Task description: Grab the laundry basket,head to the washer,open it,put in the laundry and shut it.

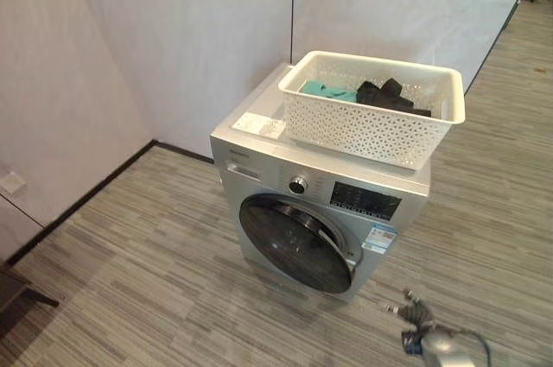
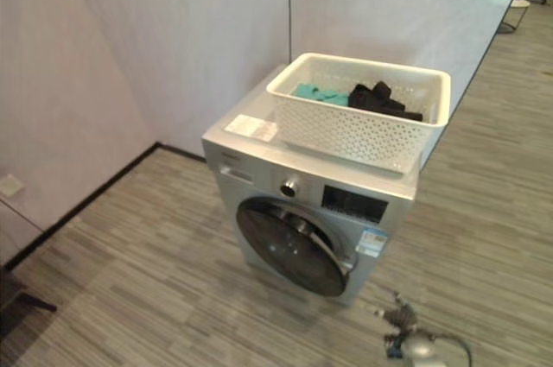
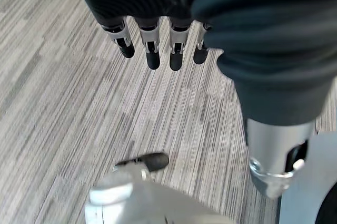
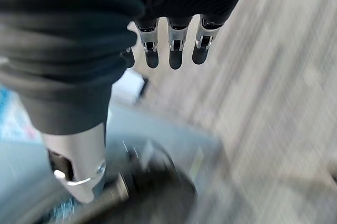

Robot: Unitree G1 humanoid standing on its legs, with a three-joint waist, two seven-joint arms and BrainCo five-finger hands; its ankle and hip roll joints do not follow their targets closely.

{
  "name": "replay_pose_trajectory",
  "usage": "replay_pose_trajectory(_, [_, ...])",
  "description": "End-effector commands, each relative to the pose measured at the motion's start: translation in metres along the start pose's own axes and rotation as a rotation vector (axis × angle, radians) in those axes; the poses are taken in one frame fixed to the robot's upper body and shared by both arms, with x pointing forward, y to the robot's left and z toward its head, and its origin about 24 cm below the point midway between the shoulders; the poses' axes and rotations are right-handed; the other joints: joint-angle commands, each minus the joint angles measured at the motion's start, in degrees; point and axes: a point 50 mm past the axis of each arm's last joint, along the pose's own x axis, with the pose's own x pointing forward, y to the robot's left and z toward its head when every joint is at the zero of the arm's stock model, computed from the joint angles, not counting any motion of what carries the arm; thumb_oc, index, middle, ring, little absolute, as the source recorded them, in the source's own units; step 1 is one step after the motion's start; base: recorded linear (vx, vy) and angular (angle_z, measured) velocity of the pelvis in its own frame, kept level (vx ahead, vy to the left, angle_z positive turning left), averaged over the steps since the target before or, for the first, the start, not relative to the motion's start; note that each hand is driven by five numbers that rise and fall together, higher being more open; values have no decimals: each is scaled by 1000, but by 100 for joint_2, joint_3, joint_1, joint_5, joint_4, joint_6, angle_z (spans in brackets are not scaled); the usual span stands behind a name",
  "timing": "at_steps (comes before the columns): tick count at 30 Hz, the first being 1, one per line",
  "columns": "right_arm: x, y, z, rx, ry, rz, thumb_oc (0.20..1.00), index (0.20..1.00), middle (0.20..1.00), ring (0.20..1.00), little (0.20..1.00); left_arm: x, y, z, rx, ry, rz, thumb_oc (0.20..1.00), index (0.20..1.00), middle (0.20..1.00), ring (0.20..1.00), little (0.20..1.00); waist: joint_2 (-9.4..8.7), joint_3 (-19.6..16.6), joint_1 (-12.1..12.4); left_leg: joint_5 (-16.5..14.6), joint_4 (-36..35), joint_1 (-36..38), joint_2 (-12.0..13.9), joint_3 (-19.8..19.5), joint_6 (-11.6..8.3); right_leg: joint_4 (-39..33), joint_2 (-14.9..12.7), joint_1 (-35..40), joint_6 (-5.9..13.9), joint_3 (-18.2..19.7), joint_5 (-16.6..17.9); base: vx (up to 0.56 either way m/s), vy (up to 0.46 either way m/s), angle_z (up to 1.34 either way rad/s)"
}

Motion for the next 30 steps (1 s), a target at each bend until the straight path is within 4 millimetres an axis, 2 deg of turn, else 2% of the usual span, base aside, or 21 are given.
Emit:
replay_pose_trajectory(1, [11,-6,43,31,-113,-68,1000,1000,1000,1000,1000,4,5,36,53,-79,37,1000,1000,1000,1000,1000,-106,375,193,-225,21,-211,-15,-220,244,46,-131,-412,-74,55,-68,-81,-37,6])
replay_pose_trajectory(10, [25,-9,113,80,-230,-97,1000,1000,1000,1000,1000,3,2,65,57,-173,29,1000,1000,1000,1000,1000,-41,796,472,58,21,-890,-12,-479,246,46,-120,-839,-101,-95,7,-77,-16,20])
replay_pose_trajectory(11, [25,-9,113,81,-230,-97,1000,1000,1000,1000,1000,3,2,65,57,-174,29,1000,1000,1000,1000,1000,-40,795,469,59,21,-893,-12,-481,246,46,-120,-841,-101,-97,7,-48,10,19])
replay_pose_trajectory(14, [28,-9,136,114,-257,-112,1000,1000,1000,1000,1000,3,3,73,43,-202,38,1000,1000,1000,1000,1000,20,980,559,160,21,-1116,-35,-528,250,46,-132,-1048,-96,-97,83,-80,18,9])
replay_pose_trajectory(18, [30,-12,155,206,-260,-118,1000,1000,1000,1000,1000,2,2,82,21,-229,35,1000,1000,1000,1000,1000,55,1181,642,281,21,-1367,-49,-583,235,46,-142,-1269,-101,-102,148,-48,19,8])
replay_pose_trajectory(21, [30,-8,166,269,-257,-116,1000,1000,1000,1000,1000,-1,1,97,4,-283,41,1000,1000,1000,1000,1000,75,1406,705,399,21,-1655,-53,-644,193,46,-137,-1491,-93,-137,194,-35,13,10])
replay_pose_trajectory(22, [30,-4,167,270,-252,-110,1000,1000,1000,1000,1000,-1,1,100,-1,-293,42,1000,1000,1000,1000,1000,84,1421,735,293,21,-1645,-6,-665,144,46,-92,-1470,-57,-101,94,30,-15,2])
replay_pose_trajectory(24, [30,10,168,273,-236,-82,1000,1000,1000,1000,1000,-3,-1,110,-6,-322,47,1000,1000,1000,1000,1000,54,1481,772,316,21,-1734,-9,-691,133,46,-81,-1532,-55,-117,96,18,-12,2])
replay_pose_trajectory(27, [25,47,163,295,-206,11,1000,1000,1000,1000,1000,-7,-1,127,-20,-374,64,1000,1000,1000,1000,1000,-3,1555,807,445,21,-1860,-46,-671,160,46,-112,-1620,-95,-181,188,-54,17,0])
replay_pose_trajectory(28, [22,65,158,296,-192,60,1000,1000,1000,1000,1000,-9,-1,134,-18,-403,74,1000,1000,1000,1000,1000,-12,1534,826,316,21,-1790,-1,-680,122,46,-72,-1553,-58,-138,72,79,-19,-3])
replay_pose_trajectory(29, [14,94,145,293,-171,145,1000,1000,1000,1000,1000,-15,3,151,-13,-482,101,1000,1000,1000,1000,1000,-28,1538,848,287,21,-1759,-3,-676,121,46,-75,-1513,-60,-167,62,0,0,0])
replay_pose_trajectory(30, [14,94,145,294,-171,144,1000,1000,1000,1000,1000,-16,3,151,-12,-483,101,1000,1000,1000,1000,1000,-39,1557,839,406,21,-1821,-47,-663,159,46,-118,-1566,-96,-220,164,-62,27,1])
